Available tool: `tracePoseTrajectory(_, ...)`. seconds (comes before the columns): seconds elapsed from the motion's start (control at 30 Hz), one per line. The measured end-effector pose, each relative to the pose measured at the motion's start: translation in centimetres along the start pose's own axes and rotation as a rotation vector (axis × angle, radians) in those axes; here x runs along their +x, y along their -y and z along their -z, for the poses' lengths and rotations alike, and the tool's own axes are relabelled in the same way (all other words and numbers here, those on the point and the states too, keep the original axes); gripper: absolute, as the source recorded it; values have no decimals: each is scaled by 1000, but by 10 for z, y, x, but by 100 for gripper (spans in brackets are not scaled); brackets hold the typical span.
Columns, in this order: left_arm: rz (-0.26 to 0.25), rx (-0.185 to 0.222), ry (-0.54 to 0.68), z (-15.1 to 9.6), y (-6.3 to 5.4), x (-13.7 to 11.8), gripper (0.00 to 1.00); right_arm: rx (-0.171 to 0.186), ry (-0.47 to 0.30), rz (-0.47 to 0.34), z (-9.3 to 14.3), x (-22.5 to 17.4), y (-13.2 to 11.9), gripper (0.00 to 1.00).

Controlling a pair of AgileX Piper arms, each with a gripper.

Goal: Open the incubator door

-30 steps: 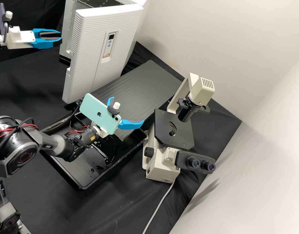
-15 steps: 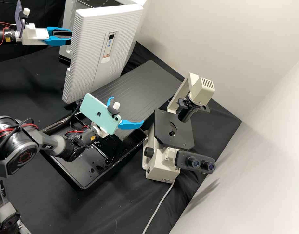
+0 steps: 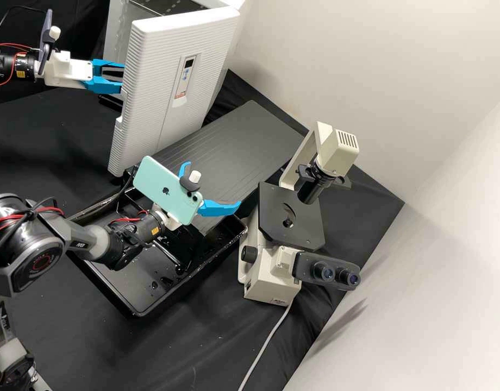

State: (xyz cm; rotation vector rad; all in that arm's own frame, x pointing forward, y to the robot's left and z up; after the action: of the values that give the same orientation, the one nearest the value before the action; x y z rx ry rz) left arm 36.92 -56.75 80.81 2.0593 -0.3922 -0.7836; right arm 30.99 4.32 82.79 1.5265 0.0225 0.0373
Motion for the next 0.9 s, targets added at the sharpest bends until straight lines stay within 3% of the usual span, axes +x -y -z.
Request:
tracePoseTrajectory(0.27, -10, 32, 65, -15, -7, 12, 0, 0, 0, 0, 0, 0, 0, 100)
tracePoseTrajectory(0.53, -3, 38, 73, -17, -5, 12, 0, 0, 0, 0, 0, 0, 0, 100)
tracePoseTrajectory(0.63, -1, 32, 57, -16, -2, 9, 0, 0, 0, 0, 0, 0, 0, 100)
tracePoseTrajectory(0.7, 3, 49, -9, -14, 0, 3, 0, 0, 0, 0, 0, 0, 0, 100)
tracePoseTrajectory(0.73, 10, 56, -39, -13, 1, 0, 100, 0, 0, 0, 0, 0, 0, 100)
tracePoseTrajectory(0.9, -11, 68, -286, -2, -3, -23, 100, 0, 0, 0, 0, 0, 0, 100)
